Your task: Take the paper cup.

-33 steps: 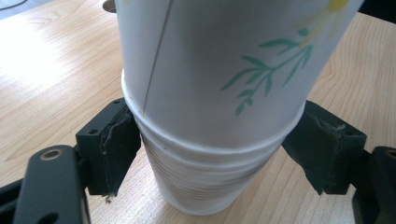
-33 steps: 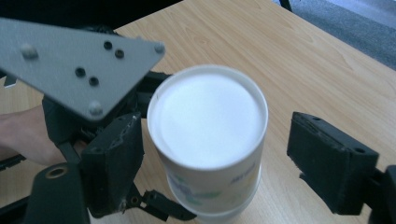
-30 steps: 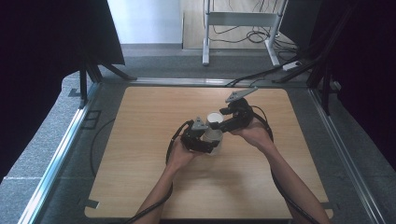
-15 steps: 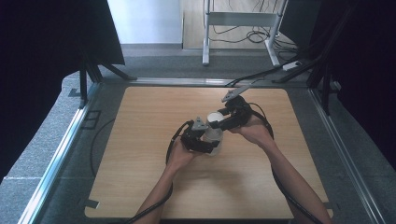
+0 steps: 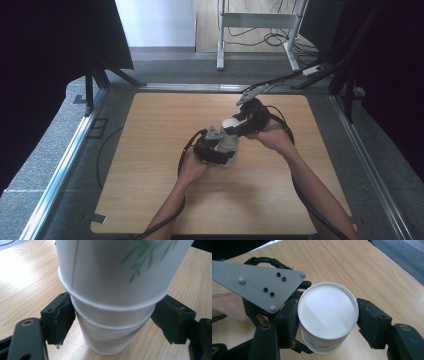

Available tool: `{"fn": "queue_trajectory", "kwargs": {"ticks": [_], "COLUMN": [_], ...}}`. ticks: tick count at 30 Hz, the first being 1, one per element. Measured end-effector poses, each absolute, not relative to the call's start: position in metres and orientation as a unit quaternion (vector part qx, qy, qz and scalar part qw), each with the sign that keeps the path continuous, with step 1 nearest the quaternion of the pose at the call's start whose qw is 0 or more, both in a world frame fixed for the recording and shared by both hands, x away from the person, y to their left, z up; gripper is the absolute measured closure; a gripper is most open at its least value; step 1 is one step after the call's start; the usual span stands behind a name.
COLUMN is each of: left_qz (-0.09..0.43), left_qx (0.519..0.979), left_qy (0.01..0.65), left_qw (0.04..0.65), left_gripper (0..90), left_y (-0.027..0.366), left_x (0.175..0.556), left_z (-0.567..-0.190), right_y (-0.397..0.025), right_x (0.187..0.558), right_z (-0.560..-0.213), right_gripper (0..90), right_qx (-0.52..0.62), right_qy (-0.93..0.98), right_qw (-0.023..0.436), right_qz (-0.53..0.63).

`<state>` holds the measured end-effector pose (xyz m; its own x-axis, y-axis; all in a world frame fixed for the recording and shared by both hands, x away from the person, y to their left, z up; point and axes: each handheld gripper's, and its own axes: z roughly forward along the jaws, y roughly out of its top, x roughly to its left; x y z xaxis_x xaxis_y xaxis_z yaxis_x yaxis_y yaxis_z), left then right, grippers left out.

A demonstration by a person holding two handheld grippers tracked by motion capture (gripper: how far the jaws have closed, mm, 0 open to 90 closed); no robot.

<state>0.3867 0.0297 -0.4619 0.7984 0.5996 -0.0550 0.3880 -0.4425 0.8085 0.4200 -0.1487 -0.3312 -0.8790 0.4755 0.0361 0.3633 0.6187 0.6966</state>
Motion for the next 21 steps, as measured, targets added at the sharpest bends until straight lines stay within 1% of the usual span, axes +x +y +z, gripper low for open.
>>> {"fn": "queue_trajectory", "kwargs": {"ticks": [21], "left_qz": [0.119], "left_qx": [0.839], "left_qy": [0.300], "left_qw": [0.439], "left_gripper": [19.9], "left_y": [0.029], "left_x": [0.386], "left_z": [-0.462], "right_y": [-0.155], "right_x": [0.418], "right_z": [-0.299], "right_gripper": [37.4], "right_qx": [0.228], "right_qy": [0.890], "right_qw": [0.081], "right_qz": [0.388]}}
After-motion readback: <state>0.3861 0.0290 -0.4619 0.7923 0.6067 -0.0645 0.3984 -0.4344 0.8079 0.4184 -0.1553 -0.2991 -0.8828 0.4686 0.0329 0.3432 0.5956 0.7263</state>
